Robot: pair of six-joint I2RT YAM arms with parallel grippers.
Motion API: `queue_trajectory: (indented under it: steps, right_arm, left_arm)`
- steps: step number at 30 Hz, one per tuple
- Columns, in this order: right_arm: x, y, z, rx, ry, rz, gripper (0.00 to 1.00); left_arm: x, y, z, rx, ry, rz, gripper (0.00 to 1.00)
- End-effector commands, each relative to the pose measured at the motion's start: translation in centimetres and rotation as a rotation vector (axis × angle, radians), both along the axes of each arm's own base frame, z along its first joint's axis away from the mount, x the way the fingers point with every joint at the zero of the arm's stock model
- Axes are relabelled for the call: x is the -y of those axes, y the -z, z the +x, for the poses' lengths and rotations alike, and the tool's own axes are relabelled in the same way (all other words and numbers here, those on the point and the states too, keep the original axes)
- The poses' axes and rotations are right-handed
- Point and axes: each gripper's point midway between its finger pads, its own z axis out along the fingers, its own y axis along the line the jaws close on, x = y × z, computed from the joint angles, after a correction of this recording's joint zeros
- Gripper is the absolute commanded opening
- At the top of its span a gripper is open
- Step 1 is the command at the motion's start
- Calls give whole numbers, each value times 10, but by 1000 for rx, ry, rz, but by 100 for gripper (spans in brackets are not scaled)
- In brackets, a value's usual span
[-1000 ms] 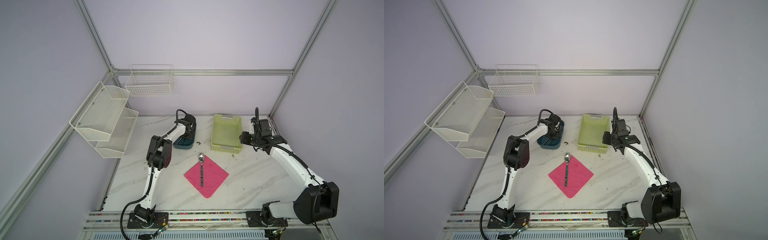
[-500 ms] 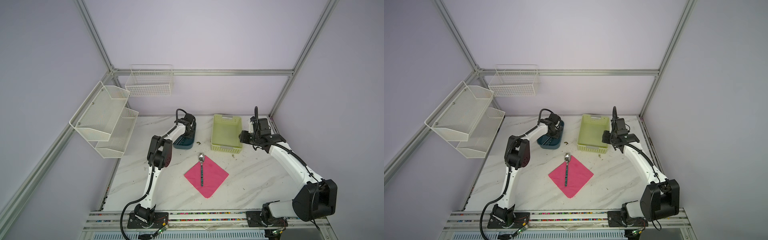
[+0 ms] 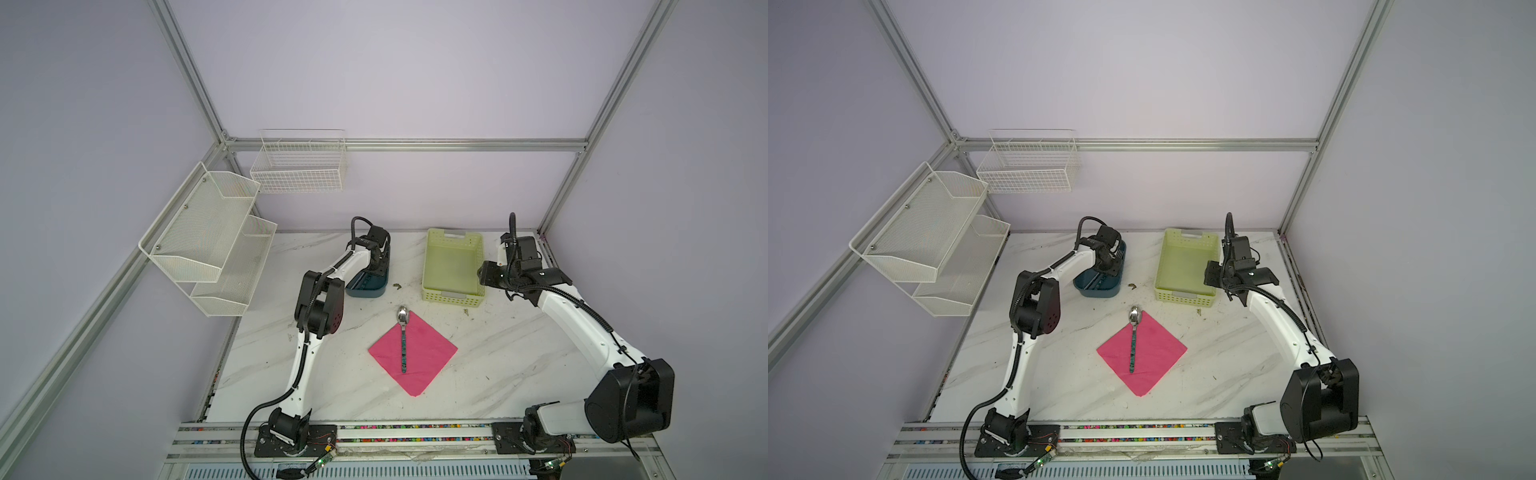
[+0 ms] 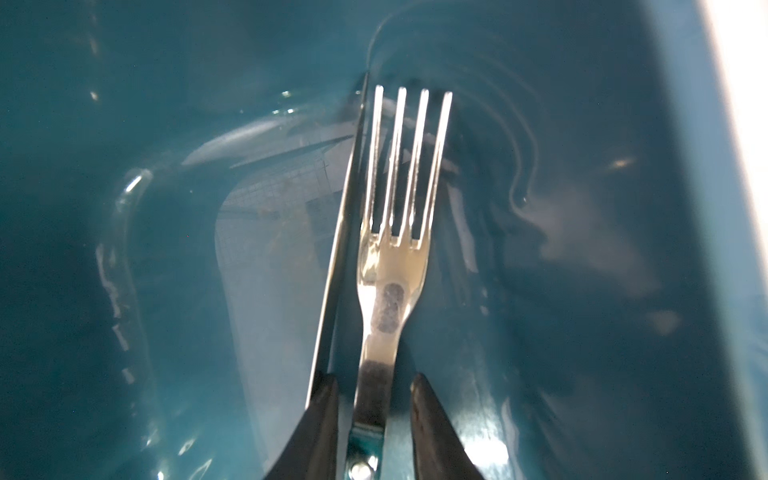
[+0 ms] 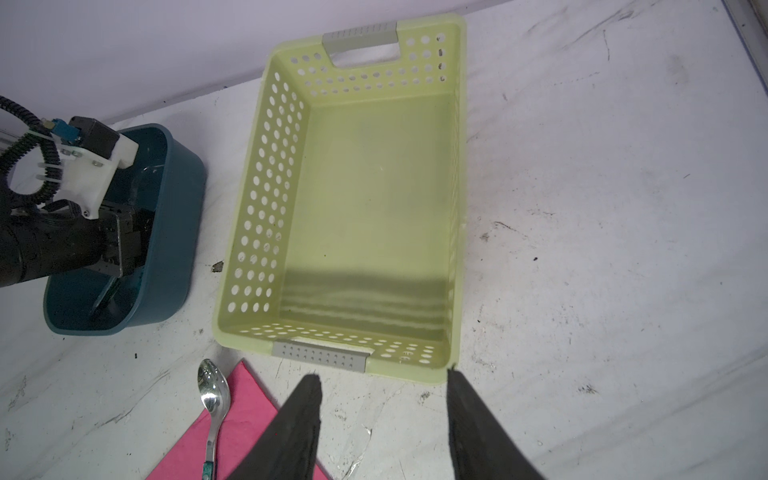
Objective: Place the utensils on the paper napkin and roll it up
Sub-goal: 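Lower the left gripper and grasp the fork by its handle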
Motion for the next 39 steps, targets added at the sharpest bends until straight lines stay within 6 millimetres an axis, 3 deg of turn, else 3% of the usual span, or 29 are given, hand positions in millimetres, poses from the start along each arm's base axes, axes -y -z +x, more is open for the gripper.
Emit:
queue_trajectory:
  steps: [1,12,16,19,23,33,39]
  right_arm:
    - [2,-1,4,10,3,-12,51]
    - [2,-4,2,17,2,-7,51]
    - [2,-5,2,19,4,-6,51]
    - [2,-4,1,17,7,-2,51]
    - [2,-5,1,18,13,2,52]
    - [3,-6,1,20,16,2,51]
    - [2,-8,3,21,15,1,51]
  left_arm:
    - [-5,-6,14,27,-16,-11,25]
    - [-2,-11,3,7,-12,-41,10]
    - [-3,-16,1,12,-13,-44,11]
    - [-9,-17,2,21,-30,-14,22]
    - [-17,-11,1,16,-54,18,26]
    - [-9,4,-6,-41,-41,-22,20]
    - [-10,-1,-8,-44,-44,-20,13]
